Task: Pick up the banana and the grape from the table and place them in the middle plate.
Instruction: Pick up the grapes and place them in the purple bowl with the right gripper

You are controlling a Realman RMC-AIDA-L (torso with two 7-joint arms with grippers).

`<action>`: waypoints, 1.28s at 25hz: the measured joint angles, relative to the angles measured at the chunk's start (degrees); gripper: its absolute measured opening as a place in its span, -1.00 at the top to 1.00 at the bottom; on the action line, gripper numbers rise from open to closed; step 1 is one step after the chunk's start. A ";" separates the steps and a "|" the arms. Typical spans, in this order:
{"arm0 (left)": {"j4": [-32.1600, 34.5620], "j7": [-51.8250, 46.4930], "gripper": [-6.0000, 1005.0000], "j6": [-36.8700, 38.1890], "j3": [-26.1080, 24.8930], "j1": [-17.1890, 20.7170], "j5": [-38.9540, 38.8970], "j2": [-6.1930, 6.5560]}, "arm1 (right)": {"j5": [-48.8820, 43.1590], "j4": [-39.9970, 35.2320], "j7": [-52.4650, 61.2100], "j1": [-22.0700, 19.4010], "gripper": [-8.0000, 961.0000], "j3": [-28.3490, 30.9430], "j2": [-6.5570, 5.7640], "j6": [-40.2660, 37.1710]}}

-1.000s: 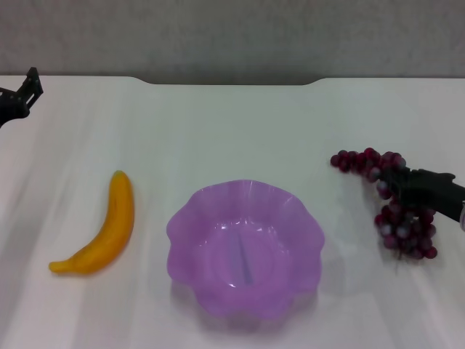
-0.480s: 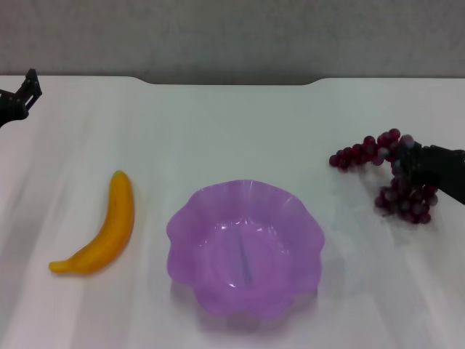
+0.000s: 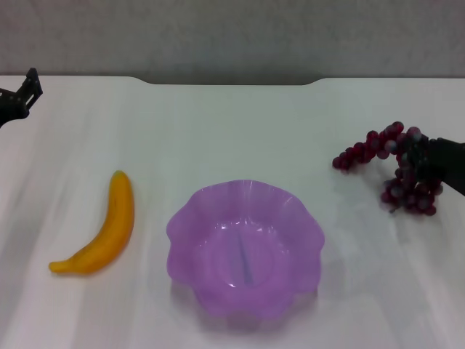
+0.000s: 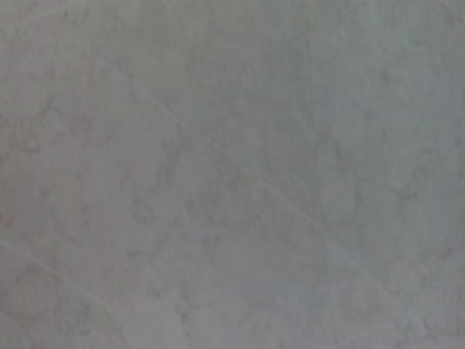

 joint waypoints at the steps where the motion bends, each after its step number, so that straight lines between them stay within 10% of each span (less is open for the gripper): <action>1: 0.00 0.01 -0.56 0.03 0.00 -0.03 0.00 0.00 | 0.04 0.10 -0.48 -0.01 0.61 0.57 0.02 -0.53; 20: 0.34 0.00 -0.56 -0.05 0.00 -0.17 0.00 0.00 | 0.13 -2.29 -6.57 1.49 0.63 6.42 -0.12 -10.10; 32: 0.63 0.16 -0.56 0.42 0.58 -0.19 0.00 0.00 | -0.56 -21.60 2.43 -1.97 0.64 1.08 -0.20 -7.86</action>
